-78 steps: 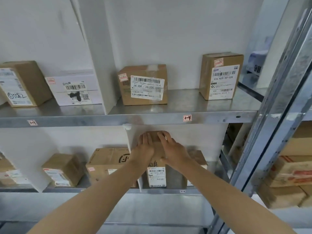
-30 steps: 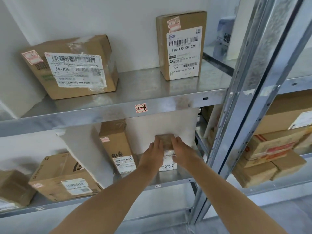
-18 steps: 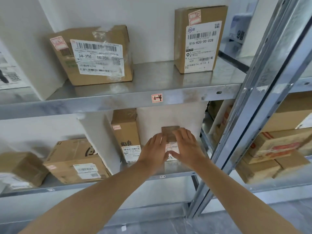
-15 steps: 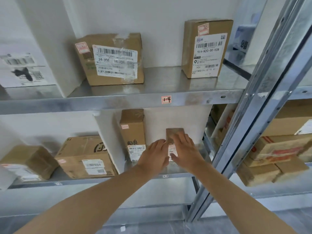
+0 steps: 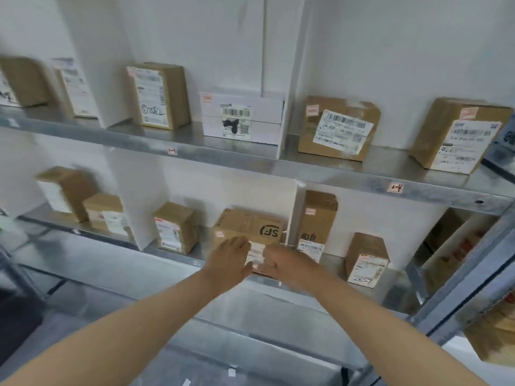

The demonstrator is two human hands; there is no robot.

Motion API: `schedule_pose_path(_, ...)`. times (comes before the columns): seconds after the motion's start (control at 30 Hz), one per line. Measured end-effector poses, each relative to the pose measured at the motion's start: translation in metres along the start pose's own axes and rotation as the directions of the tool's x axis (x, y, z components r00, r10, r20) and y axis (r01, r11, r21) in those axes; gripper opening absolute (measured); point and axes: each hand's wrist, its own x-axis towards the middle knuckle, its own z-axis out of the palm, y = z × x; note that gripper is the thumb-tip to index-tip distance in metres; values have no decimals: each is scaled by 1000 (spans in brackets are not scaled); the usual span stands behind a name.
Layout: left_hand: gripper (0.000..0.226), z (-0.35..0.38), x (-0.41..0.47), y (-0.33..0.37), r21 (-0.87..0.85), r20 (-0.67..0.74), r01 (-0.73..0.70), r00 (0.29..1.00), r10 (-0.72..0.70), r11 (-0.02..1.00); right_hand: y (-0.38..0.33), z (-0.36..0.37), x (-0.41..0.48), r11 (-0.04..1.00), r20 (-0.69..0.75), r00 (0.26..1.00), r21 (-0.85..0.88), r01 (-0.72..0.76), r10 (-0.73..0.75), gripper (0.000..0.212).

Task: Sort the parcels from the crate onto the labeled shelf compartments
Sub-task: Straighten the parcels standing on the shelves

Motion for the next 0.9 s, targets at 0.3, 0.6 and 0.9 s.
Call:
schedule_pose_path(0.3, 48, -75, -77, -144, 76, -121, 285, 954, -274, 956, -134, 12, 88, 975, -27, 992, -191, 116, -124, 50)
schedule_pose_path(0.6, 48, -81, -105, -235, 137, -191, 226, 961, -198, 964, -202, 48, 157, 988, -97, 993, -144, 50, -64, 66)
schedule_pose_path(0.9, 63, -30, -12, -269, 9, -21, 177, 984, -177, 984, -182, 57, 243, 986, -125, 992, -166, -9, -11, 78)
